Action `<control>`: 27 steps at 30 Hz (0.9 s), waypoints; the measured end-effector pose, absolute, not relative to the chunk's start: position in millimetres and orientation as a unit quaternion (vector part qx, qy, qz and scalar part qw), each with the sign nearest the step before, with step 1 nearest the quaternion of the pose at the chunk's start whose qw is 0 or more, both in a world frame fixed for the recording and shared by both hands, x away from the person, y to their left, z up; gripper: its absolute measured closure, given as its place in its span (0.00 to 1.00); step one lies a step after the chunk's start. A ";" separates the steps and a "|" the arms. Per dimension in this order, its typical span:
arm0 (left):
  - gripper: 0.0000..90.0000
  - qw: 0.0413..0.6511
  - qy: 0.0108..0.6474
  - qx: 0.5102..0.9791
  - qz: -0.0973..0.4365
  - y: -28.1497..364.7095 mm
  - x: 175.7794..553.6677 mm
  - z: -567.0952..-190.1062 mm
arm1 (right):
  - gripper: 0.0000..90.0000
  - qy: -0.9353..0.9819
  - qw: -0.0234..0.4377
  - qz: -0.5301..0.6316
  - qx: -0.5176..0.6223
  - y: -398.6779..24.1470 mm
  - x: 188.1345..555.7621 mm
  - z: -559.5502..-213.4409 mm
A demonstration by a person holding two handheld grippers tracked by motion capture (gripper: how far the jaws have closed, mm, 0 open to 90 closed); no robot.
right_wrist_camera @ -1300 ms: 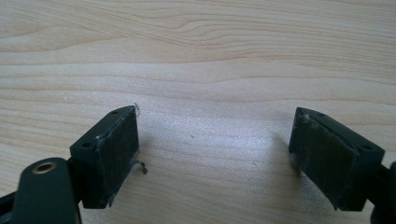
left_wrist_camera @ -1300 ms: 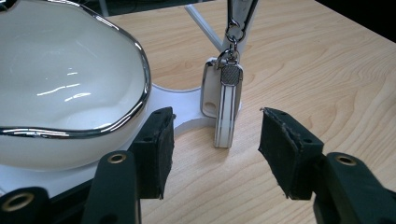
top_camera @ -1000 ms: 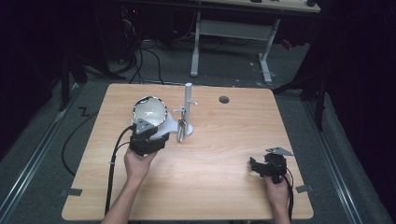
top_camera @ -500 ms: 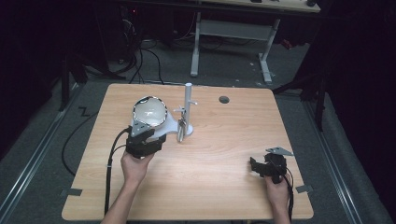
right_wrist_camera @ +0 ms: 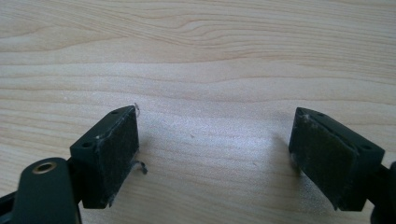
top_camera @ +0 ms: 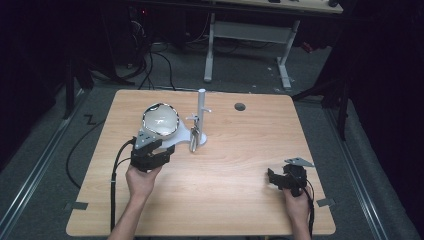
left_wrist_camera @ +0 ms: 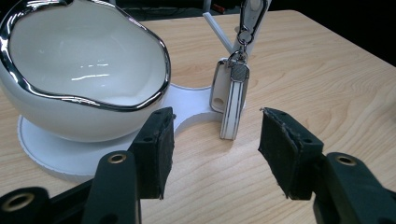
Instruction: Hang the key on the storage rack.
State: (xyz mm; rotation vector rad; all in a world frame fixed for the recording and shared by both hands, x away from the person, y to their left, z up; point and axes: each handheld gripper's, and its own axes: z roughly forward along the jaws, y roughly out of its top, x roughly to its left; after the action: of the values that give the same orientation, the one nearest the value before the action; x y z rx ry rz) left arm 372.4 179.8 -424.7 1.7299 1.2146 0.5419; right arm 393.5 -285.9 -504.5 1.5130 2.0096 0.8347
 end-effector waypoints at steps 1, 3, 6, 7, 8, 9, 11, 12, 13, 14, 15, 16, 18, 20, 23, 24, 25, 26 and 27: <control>0.50 0.463 0.494 0.702 0.219 180.6 371.9 -425.0 | 0.18 0.735 0.243 0.305 0.554 -285.9 393.5 -504.5; 0.50 0.464 0.496 0.701 0.217 181.8 370.8 -425.6 | 0.18 0.735 0.243 0.305 0.554 -285.9 393.5 -504.5; 0.50 0.467 0.499 0.697 0.217 183.9 368.6 -426.4 | 0.18 0.736 0.243 0.305 0.554 -285.9 393.5 -504.5; 0.50 0.467 0.500 0.697 0.217 184.7 367.8 -426.6 | 0.18 0.736 0.243 0.305 0.554 -285.9 393.5 -504.5; 0.50 0.469 0.501 0.695 0.216 186.2 366.3 -427.2 | 0.18 0.735 0.243 0.305 0.554 -285.9 393.5 -504.5; 0.50 0.469 0.501 0.695 0.216 186.2 366.3 -427.2 | 0.18 0.735 0.243 0.305 0.554 -285.9 393.5 -504.5; 0.50 0.468 0.502 0.694 0.216 187.6 365.1 -427.8 | 0.18 0.735 0.243 0.305 0.554 -285.8 393.5 -504.5; 0.50 0.468 0.503 0.694 0.216 188.2 364.5 -428.1 | 0.18 0.735 0.243 0.305 0.554 -285.8 393.5 -504.5; 0.50 0.469 0.504 0.693 0.216 188.9 364.0 -428.4 | 0.18 0.735 0.243 0.305 0.554 -285.8 393.5 -504.5; 0.50 0.469 0.505 0.692 0.216 189.8 363.3 -428.6 | 0.18 0.735 0.243 0.305 0.554 -285.8 393.5 -504.5; 0.50 0.470 0.506 0.690 0.216 190.6 362.6 -428.9 | 0.18 0.735 0.243 0.305 0.554 -285.8 393.5 -504.5; 0.50 0.470 0.507 0.690 0.216 191.4 361.9 -429.2 | 0.18 0.735 0.243 0.305 0.554 -285.9 393.5 -504.5; 0.50 0.472 0.510 0.686 0.216 194.1 359.6 -430.3 | 0.18 0.735 0.243 0.305 0.554 -285.9 393.5 -504.5; 0.50 0.472 0.511 0.685 0.216 195.1 358.9 -430.7 | 0.18 0.735 0.243 0.305 0.554 -285.8 393.5 -504.5; 0.50 0.471 0.513 0.684 0.216 197.6 357.3 -431.8 | 0.18 0.735 0.243 0.305 0.554 -285.8 393.5 -504.5; 0.50 0.472 0.515 0.682 0.216 198.4 356.7 -432.2 | 0.18 0.735 0.243 0.305 0.554 -285.9 393.5 -504.5; 0.50 0.473 0.516 0.681 0.215 199.0 356.2 -432.7 | 0.18 0.736 0.243 0.305 0.554 -285.8 393.5 -504.5; 0.50 0.470 0.516 0.682 0.216 199.3 355.8 -433.0 | 0.18 0.735 0.243 0.305 0.554 -285.8 393.5 -504.5; 0.50 0.471 0.516 0.682 0.216 199.6 355.3 -433.3 | 0.18 0.735 0.243 0.305 0.554 -285.8 393.5 -504.5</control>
State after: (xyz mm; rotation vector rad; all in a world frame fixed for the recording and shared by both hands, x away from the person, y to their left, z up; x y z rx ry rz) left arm 355.3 199.6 -433.3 1.6707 1.2643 0.5289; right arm 393.5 -285.8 -504.5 1.5134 2.0092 0.8343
